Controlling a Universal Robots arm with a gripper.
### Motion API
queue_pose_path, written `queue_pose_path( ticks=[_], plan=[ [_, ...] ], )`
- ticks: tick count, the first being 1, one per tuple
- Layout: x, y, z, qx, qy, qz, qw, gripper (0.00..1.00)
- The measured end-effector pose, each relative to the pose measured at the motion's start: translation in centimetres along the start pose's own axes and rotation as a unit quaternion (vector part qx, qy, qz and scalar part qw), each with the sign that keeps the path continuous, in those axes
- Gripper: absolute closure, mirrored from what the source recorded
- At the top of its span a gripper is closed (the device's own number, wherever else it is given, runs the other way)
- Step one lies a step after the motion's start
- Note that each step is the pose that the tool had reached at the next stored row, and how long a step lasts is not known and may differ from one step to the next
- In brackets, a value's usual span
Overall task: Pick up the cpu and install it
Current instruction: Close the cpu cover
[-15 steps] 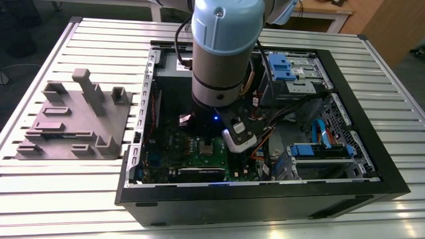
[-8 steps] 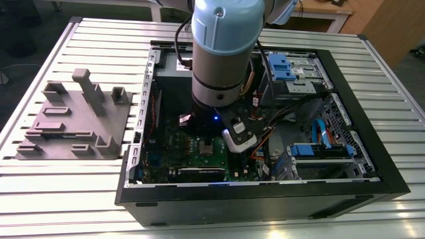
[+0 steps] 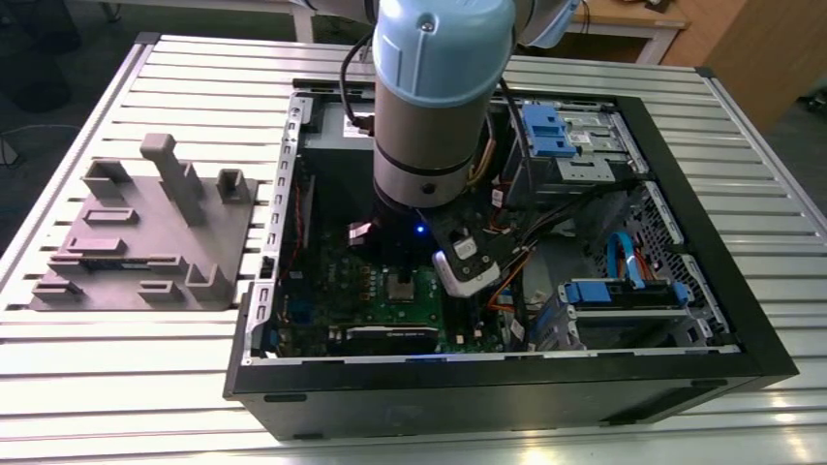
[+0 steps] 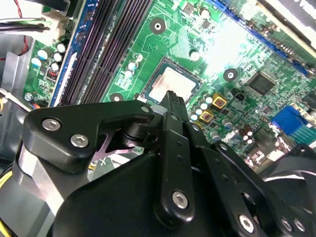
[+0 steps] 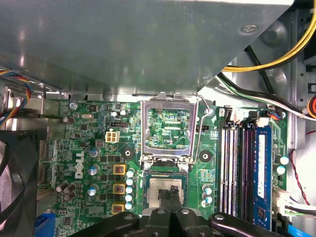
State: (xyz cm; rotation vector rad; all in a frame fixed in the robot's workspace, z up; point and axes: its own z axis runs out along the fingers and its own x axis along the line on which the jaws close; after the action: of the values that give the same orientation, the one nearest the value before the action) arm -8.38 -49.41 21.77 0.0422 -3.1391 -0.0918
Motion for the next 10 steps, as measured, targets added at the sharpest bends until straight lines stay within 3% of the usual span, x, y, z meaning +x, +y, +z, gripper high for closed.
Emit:
queue_pose_path(
  ticks=[7,8,10],
  plan=[
    [0.04,0.17,-2.93,-0.0001,-0.0001,0.0,1.0,0.9],
    [0.04,0.22,-3.69,-0.0002,-0.0001,0.0,1.0,0.9],
    [0.05,0.28,-4.57,0.0005,0.0,0.0,1.0,0.9]
  ],
)
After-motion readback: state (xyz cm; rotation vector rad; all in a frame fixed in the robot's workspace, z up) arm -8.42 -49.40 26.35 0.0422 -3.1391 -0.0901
